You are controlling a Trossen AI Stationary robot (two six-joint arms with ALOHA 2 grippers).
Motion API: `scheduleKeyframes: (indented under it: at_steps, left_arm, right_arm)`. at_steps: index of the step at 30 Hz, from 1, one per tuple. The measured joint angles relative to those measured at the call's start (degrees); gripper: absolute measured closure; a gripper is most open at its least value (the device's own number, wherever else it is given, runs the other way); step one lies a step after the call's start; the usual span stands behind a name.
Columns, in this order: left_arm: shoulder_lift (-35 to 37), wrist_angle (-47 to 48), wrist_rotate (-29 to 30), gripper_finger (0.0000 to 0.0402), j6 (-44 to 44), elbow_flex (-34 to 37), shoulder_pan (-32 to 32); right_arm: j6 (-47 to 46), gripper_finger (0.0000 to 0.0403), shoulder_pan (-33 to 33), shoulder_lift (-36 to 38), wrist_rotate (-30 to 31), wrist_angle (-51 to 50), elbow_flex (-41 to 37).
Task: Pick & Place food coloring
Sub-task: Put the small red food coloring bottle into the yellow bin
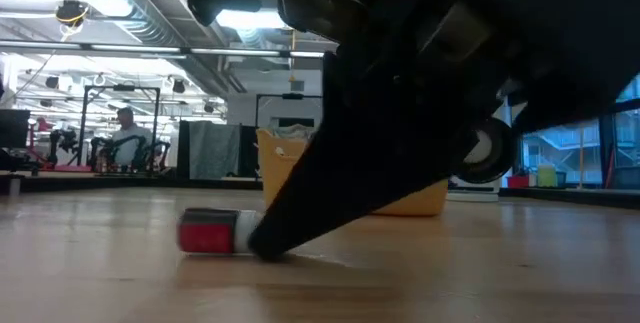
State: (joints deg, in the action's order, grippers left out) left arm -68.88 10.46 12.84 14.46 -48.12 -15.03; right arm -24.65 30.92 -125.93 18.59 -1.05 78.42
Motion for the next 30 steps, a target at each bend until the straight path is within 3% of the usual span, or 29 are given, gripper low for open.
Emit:
scheduleKeyframes:
  at_steps: [7, 12, 15, 17, 20, 22, 28, 30]
  left_arm:
    - [0.00, 0.00, -0.03, 0.0300, -0.02, 0.00, 0.00]
    - [0.00, 0.01, 0.11, 0.0300, -0.03, 0.00, 0.00]
    - [0.00, 0.02, 0.09, 0.0300, 0.53, 0.00, 0.00]
    - [0.00, 0.65, -0.12, 0.0300, 1.37, 0.00, 0.00]
    - [0.05, 2.33, -0.89, 0.0300, 3.75, 0.00, 0.00]
    - [0.40, 5.67, -0.94, 0.0300, 5.56, 0.00, 0.00]
    - [0.66, 15.56, -0.70, 0.0300, 10.69, 0.02, 0.00]
    - [0.68, 18.06, 0.65, 0.0300, 11.88, 0.02, 0.00]
  right_arm:
    - [-2.80, 0.0352, -2.07, 8.71, -1.45, -27.68, 7.35]
    - [0.93, 0.0352, -7.51, 13.85, -1.92, -48.99, 17.91]
    - [7.64, 0.0352, -11.16, 13.94, -2.54, -61.87, 25.84]
    - [9.06, 0.0352, -14.22, 13.47, -7.11, -65.42, 30.06]
    - [0.57, 0.0352, -19.54, 12.70, -18.76, -67.96, 33.55]
    - [-1.96, 0.0352, -22.19, 12.35, -22.66, -68.22, 34.15]
    - [2.68, 0.0352, -25.66, 12.32, -22.63, -69.96, 34.31]
    - [6.42, 0.0352, -26.46, 12.05, -18.77, -69.87, 34.31]
